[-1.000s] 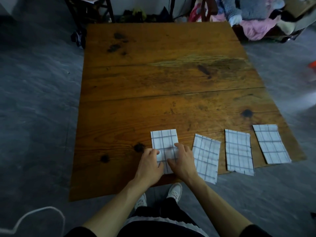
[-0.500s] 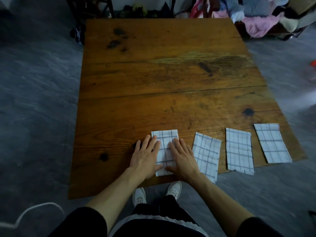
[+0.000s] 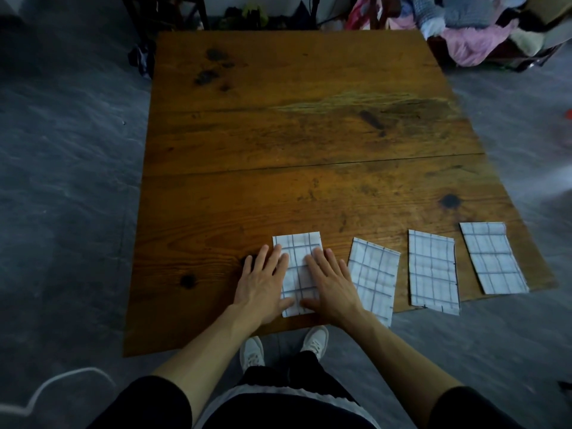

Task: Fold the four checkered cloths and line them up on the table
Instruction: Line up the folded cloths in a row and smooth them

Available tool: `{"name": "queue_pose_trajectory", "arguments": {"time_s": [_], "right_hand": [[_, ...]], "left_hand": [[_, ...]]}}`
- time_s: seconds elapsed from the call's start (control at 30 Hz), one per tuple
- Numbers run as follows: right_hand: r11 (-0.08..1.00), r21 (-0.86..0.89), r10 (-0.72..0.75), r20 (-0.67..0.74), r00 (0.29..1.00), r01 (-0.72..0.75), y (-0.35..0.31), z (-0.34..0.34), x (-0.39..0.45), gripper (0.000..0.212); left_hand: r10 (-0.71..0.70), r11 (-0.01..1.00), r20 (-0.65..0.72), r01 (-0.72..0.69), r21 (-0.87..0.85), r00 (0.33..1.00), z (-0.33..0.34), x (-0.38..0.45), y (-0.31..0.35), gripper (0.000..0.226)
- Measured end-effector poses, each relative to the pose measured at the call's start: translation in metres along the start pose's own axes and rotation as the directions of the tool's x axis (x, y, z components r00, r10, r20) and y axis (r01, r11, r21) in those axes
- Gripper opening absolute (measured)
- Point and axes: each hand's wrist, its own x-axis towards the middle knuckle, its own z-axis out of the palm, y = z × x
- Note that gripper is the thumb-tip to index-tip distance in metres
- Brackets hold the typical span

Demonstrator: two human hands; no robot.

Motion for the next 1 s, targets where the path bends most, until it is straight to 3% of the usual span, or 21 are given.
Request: {"name": "queue_pose_trajectory", "arguments": {"time_s": [0.17,0.3,0.5,0.63,0.83,1.0], "right_hand": [[0.999,0.042,-0.003,0.007,1.000,0.003,0.000,-0.006,0.002,0.101],[0.995,0.097,0.033,-0.074,0.997,-0.026,0.008,-0.014,-0.013,0.094],[0.958,0.185,0.251,-0.159,0.955,-0.221,0.040,-0.017,-0.059,0.085],[0.935,0.173,0.325,-0.063,0.943,-0.311,0.070,-0.013,-0.084,0.096],[0.950,0.227,0.270,-0.251,0.929,-0.215,0.111,-0.009,-0.083,0.069],[0.980,0.170,0.152,-0.276,0.949,-0.107,0.135,0.002,-0.073,0.060]], "left_hand": [[-0.004,1.000,-0.001,0.004,-0.009,1.000,-0.002,0.001,-0.001,0.098],[0.008,0.997,-0.091,-0.014,-0.071,0.996,-0.013,0.003,0.004,0.093],[0.161,0.985,-0.155,-0.169,-0.038,0.975,-0.025,0.016,0.036,0.077],[0.252,0.967,-0.102,-0.255,-0.018,0.962,-0.027,0.020,0.071,0.074],[0.284,0.955,-0.014,-0.281,0.092,0.959,-0.029,0.047,0.108,0.078],[0.242,0.945,0.100,-0.257,0.200,0.965,-0.025,0.062,0.127,0.081]]}}
